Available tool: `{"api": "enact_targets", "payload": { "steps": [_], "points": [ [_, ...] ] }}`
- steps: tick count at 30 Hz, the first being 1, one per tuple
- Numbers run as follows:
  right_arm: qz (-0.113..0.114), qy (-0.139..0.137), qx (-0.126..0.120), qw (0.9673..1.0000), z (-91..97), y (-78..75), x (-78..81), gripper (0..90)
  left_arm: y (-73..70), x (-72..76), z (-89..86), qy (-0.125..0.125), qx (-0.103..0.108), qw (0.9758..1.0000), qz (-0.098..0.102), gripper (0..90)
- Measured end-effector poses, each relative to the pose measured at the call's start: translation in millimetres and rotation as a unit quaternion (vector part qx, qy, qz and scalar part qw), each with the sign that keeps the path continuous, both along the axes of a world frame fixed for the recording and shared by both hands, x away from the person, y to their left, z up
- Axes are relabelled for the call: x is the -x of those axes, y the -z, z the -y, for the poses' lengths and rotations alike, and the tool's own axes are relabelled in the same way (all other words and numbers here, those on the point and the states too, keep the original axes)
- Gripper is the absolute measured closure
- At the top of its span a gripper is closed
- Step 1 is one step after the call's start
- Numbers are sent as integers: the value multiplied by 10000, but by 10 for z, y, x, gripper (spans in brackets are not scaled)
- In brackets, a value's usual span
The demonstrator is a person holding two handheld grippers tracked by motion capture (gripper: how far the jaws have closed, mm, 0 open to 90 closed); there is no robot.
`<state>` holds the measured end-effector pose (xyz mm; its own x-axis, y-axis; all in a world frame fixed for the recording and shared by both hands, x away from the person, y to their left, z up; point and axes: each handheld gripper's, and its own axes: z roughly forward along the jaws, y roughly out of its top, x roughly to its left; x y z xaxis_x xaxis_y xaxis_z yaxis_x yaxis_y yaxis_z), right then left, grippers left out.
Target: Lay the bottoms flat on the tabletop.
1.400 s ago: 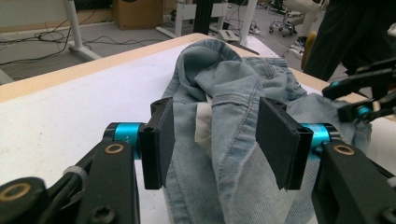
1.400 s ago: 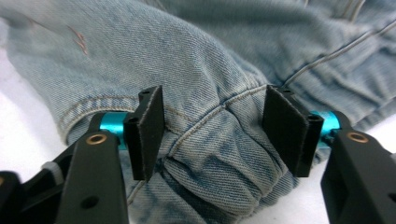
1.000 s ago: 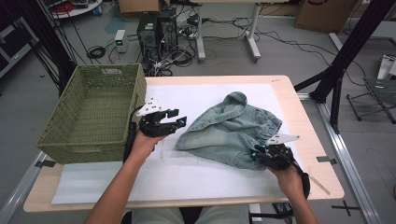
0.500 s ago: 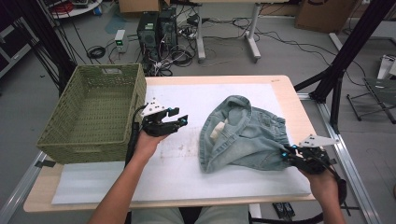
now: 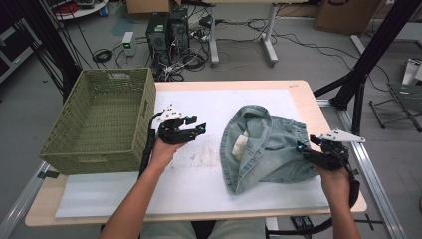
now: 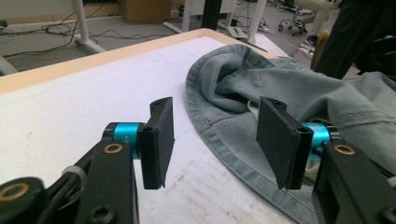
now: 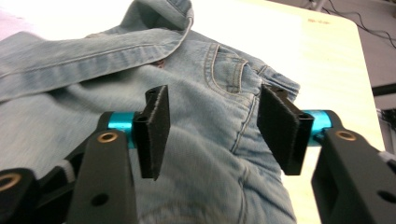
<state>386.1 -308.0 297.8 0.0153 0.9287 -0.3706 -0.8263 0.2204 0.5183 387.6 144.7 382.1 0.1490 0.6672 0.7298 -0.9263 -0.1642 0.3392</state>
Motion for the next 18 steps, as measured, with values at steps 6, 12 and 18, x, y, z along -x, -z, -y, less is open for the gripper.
{"api": "enact_targets", "payload": {
  "steps": [6, 12, 18],
  "points": [
    [8, 0, 30, 10000, -69, -18, -36, 442, -154, -154, 279, -98, -197, 9993, -296, 472],
    [39, -37, 6, 10000, -3, 21, -18, 444, -336, -322, 615, -415, -355, 9969, -565, 450],
    [24, -71, 39, 10000, 13, 49, -27, 445, -397, -461, 920, -983, -577, 9912, -678, 443]
  ]
}}
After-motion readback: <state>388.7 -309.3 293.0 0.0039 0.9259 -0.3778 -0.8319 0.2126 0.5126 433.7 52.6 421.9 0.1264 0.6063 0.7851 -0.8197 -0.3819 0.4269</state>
